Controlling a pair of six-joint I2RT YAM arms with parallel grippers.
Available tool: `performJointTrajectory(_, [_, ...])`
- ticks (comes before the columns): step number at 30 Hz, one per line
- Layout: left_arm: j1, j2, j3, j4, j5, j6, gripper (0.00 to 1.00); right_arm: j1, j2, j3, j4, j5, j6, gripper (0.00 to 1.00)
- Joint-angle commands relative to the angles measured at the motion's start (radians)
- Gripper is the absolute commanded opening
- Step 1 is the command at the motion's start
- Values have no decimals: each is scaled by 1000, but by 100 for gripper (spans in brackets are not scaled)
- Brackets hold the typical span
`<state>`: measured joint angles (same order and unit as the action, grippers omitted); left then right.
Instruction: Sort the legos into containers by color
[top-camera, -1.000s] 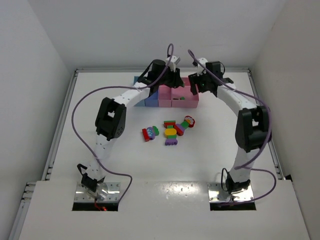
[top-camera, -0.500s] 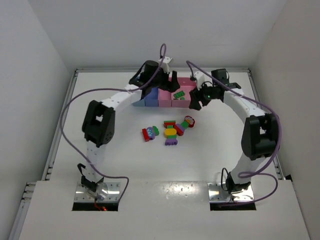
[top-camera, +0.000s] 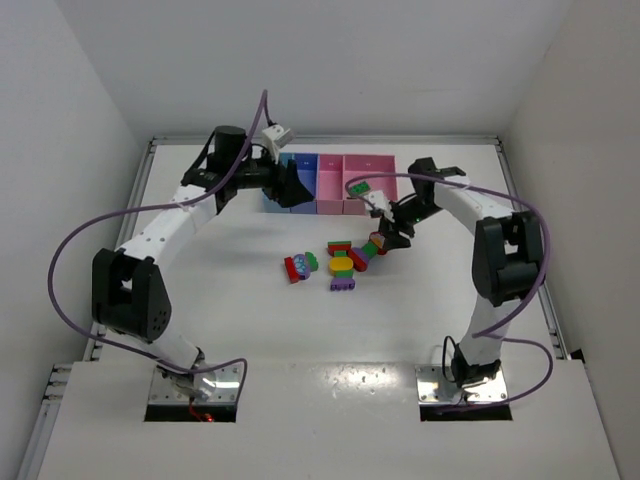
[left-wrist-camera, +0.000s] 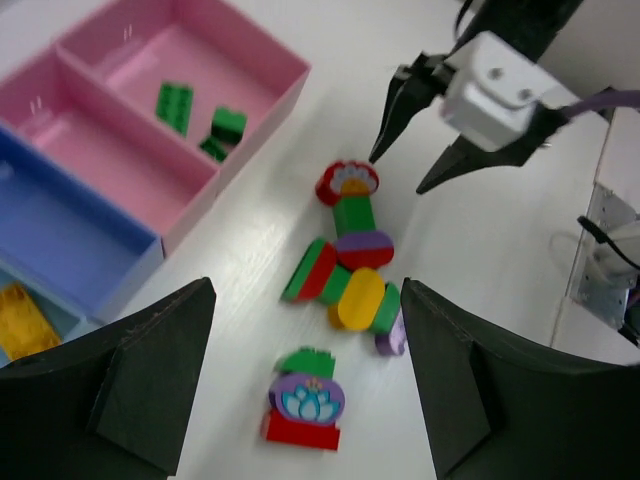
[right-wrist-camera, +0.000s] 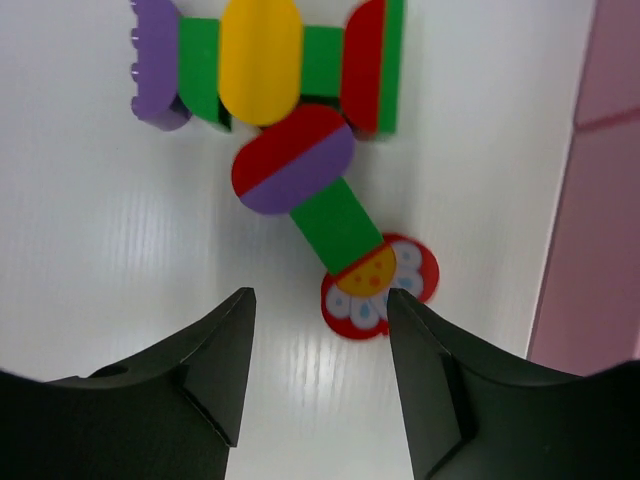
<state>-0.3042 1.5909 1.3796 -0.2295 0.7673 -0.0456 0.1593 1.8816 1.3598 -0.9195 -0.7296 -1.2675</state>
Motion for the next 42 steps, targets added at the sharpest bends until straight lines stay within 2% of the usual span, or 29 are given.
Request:
performJointTrajectory(1, [53, -35, -28, -54, 43, 43, 81, 71, -39, -55, 55, -16, -217, 55])
performJointTrajectory(3, [70, -35, -37, -54, 21, 53, 81, 104, -62, -103, 157, -4, -228, 54])
performJointTrajectory(5, [99, -45, -37, -54, 12, 53, 81, 124, -62, -116, 168, 18, -228, 50])
performJointTrajectory(12, [129, -14, -19, -54, 32, 43, 81, 171, -64, -182, 269, 79, -251, 49])
performJointTrajectory(25, [129, 23, 3, -54, 41, 33, 81, 171, 13, -163, 294, 108, -314, 49])
performJointTrajectory(34, [129, 32, 3, -54, 41, 33, 81, 171, 86, -143, 208, 148, -421, 49])
performJointTrajectory(36, [129, 32, 3, -54, 32, 33, 81, 171, 86, -143, 194, 148, -432, 44])
performJointTrajectory(40, [129, -2, -88, 13, 7, -63, 77, 171, 68, -146, 171, 148, -432, 21])
performJointTrajectory(42, [129, -29, -138, 39, 17, -89, 75, 171, 38, -159, 160, 139, -412, 15])
